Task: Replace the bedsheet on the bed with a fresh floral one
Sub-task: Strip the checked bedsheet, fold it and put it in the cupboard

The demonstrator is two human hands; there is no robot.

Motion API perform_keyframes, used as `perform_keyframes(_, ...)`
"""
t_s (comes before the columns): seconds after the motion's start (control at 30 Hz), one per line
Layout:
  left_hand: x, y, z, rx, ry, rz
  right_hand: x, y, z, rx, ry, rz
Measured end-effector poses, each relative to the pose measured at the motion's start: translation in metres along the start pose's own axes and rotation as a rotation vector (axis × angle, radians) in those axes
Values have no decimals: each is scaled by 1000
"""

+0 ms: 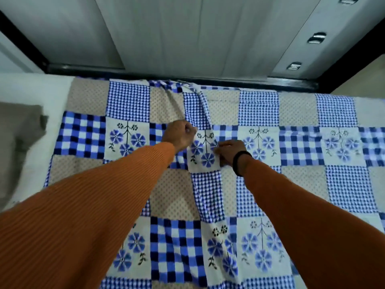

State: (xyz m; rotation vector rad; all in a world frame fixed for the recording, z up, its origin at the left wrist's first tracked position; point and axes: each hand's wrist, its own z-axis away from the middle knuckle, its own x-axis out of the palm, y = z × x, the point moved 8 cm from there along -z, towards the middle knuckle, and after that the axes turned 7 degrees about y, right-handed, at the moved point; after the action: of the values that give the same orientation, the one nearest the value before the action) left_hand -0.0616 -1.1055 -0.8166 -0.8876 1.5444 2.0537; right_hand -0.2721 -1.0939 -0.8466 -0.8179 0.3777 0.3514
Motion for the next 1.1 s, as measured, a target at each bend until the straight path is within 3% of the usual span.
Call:
perform_keyframes(0.17, 21, 16, -88, -99, 76, -36, 7, -44, -46, -132, -9, 10)
perform_keyframes(0.4, 26, 30, -167, -220, 179, -110, 13, -104, -80, -413, 84, 225)
perform_keyframes(0.5, 26, 40, -187, -262, 196, -71, 1, -120, -89, -449, 142, 212)
perform_keyframes(0.7, 24, 109, -216, -28, 314, -37, -63, -144, -111, -510, 245, 172)
perform_keyframes(0.93, 94, 175, -220, 170, 197, 43, -145, -104, -144, -382, 325, 202)
perform_keyframes(1.1, 140, 183, -215, 164, 76, 45, -170, -73, -160, -300, 332, 216)
